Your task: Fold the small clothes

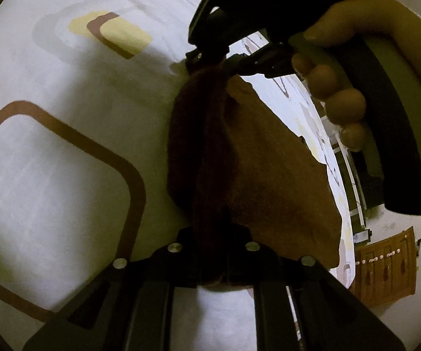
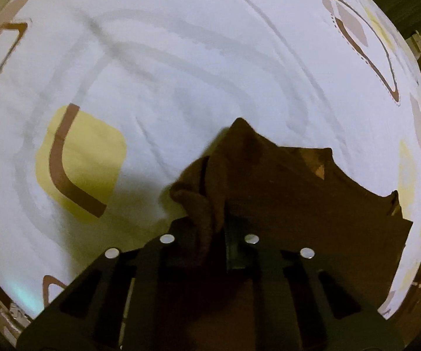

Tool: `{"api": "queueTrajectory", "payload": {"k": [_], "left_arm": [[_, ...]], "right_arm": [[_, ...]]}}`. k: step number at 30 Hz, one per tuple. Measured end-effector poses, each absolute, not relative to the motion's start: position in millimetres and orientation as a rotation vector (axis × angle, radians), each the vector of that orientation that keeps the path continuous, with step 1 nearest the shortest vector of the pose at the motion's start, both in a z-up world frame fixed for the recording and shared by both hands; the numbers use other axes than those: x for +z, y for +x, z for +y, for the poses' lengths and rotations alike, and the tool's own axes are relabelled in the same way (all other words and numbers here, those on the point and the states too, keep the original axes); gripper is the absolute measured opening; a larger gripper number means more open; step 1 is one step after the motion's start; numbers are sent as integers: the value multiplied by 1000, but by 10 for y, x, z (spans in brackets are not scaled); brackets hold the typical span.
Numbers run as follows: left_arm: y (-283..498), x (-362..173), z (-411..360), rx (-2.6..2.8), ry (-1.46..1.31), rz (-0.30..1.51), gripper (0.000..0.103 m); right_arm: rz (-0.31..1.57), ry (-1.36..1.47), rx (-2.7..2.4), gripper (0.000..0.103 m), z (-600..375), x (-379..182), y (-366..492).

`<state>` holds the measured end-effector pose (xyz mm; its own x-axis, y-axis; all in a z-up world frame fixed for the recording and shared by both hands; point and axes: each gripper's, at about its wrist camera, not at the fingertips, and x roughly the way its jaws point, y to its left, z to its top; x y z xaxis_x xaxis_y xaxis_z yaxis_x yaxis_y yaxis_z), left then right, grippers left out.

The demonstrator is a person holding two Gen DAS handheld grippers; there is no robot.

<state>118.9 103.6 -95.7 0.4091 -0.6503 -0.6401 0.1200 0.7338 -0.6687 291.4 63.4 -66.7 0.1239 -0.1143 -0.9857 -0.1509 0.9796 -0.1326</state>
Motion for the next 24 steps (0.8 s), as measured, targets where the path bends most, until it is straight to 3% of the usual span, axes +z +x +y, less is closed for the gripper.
{"api": "queueTrajectory", "payload": {"k": [11,24], "left_arm": [[1205,-756,985,-520,-575,1014,9],[1036,-65,474,-542,-437,967,9]], "right_arm": [[1355,-33,155,11,50,-273,2696],[1243,163,296,11,-730,224,2598]]}}
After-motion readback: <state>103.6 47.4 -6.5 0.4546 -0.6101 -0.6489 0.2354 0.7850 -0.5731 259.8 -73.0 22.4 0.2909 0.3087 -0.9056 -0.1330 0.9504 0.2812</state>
